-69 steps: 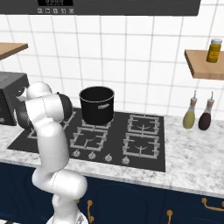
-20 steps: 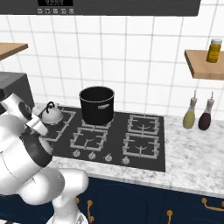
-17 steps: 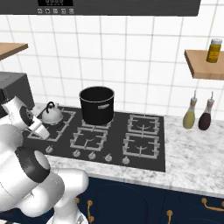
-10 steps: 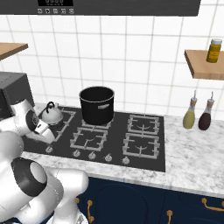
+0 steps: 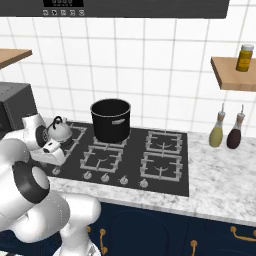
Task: Pick the kettle from the counter and place it on a stove burner. Then turn the burner on.
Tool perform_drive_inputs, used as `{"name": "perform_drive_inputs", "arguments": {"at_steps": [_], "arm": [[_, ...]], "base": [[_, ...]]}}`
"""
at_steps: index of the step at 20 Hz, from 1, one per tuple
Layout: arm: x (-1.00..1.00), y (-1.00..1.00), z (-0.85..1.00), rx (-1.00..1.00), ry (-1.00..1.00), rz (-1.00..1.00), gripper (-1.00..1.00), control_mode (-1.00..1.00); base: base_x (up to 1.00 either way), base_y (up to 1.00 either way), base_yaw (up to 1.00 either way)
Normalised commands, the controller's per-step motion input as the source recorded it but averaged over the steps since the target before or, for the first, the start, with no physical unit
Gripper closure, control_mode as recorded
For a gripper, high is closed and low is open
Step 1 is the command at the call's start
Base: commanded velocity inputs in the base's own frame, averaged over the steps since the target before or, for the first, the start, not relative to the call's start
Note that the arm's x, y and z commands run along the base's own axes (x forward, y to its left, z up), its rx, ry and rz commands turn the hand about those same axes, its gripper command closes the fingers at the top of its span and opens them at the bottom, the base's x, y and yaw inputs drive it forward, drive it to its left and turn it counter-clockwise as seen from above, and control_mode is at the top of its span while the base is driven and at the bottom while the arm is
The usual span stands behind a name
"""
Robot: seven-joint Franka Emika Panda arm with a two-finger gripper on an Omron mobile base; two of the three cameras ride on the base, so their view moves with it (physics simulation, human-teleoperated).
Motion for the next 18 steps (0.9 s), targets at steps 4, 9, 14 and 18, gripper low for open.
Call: {"name": "perform_drive_inputs", "arguments": {"at_steps": [4, 9, 14, 18], "arm": [[0.19, 0.05, -0.21, -0.03, 0.06, 0.0, -1.0, -1.0], [0.05, 0.0, -0.17, -0.03, 0.0, 0.0, -1.0, -1.0], [0.0, 0.0, -0.32, -0.03, 0.0, 0.0, -1.0, -1.0], [0.02, 0.0, -0.32, -0.03, 0.0, 0.0, -1.0, -1.0]], "base": [[0.0, 0.0, 0.0], [0.0, 0.0, 0.0], [0.0, 0.0, 0.0], [0.0, 0.0, 0.0]]}}
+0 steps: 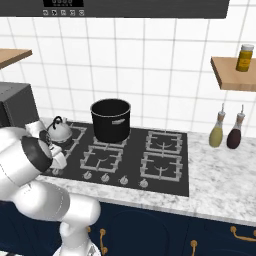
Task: Pick the kettle from the counter and place it on a stove burner. Then turn the burner on.
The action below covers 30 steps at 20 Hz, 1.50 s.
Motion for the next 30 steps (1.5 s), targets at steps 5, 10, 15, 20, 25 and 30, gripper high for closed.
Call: {"name": "perform_drive_inputs", "arguments": {"at_steps": [5, 10, 15, 20, 25, 30], "arm": [[0.2, 0.0, -0.21, -0.01, 0.0, 0.0, -1.0, -1.0], [0.29, 0.0, -0.11, 0.0, 0.0, 0.0, -1.0, -1.0], [0.24, 0.0, -0.18, 0.0, 0.0, 0.0, -1.0, -1.0], [0.2, 0.0, -0.34, -0.01, 0.0, 0.0, -1.0, -1.0], [0.15, -0.11, -0.33, 0.0, 0.0, 0.0, -1.0, -1.0], [0.06, -0.41, -0.31, 0.06, 0.0, 0.0, -1.0, -1.0]], "base": [[0.0, 0.0, 0.0], [0.0, 0.0, 0.0], [0.0, 0.0, 0.0], [0.0, 0.0, 0.0], [0.0, 0.0, 0.0], [0.0, 0.0, 0.0]]}}
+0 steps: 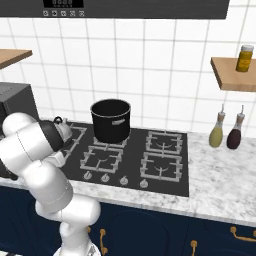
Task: Pick the kettle from the counter and place it on a stove burner. Then turn the burner on.
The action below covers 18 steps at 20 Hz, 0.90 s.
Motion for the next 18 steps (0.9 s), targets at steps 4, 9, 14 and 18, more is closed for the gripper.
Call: {"name": "perform_drive_inputs", "arguments": {"at_steps": [4, 9, 14, 18], "arm": [[0.0, -0.46, -0.34, 0.07, 0.0, 0.0, -1.0, -1.0], [0.0, -0.37, -0.45, 0.03, 0.0, 0.0, -1.0, -1.0], [0.0, -0.13, -0.53, 0.0, -0.02, 0.0, 1.0, -1.0], [0.0, -0.16, -0.38, 0.0, 0.0, 0.0, 1.0, -1.0]], "base": [[0.0, 0.0, 0.0], [0.0, 0.0, 0.0], [0.0, 0.0, 0.0], [0.0, 0.0, 0.0]]}}
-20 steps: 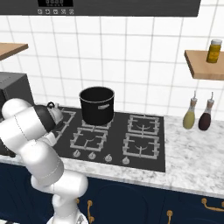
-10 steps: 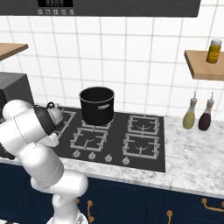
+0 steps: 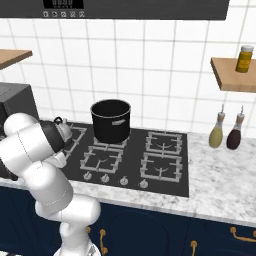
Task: Pick the kettle from the counter and place it on a stove burner. Then turn the burner on.
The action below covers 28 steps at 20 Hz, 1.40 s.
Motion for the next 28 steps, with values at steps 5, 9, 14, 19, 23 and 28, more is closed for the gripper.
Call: {"name": "perform_drive_inputs", "arguments": {"at_steps": [5, 9, 14, 19, 23, 28], "arm": [[0.0, -0.14, -0.16, 0.0, -0.01, 0.02, 1.0, -1.0], [0.01, -0.15, -0.2, 0.0, 0.0, 0.12, 1.0, -1.0], [0.0, -0.02, -0.38, 0.0, 0.03, 0.35, 1.0, -1.0], [0.0, -0.05, -0.39, 0.01, 0.08, 0.5, 1.0, -1.0], [0.0, -0.13, -0.44, 0.02, 0.05, 0.59, 1.0, -1.0], [0.0, -0.14, -0.43, 0.01, 0.02, 0.6, 1.0, -1.0]], "base": [[0.0, 0.0, 0.0], [0.0, 0.0, 0.0], [0.0, 0.0, 0.0], [0.0, 0.0, 0.0], [0.0, 0.0, 0.0], [0.0, 0.0, 0.0]]}}
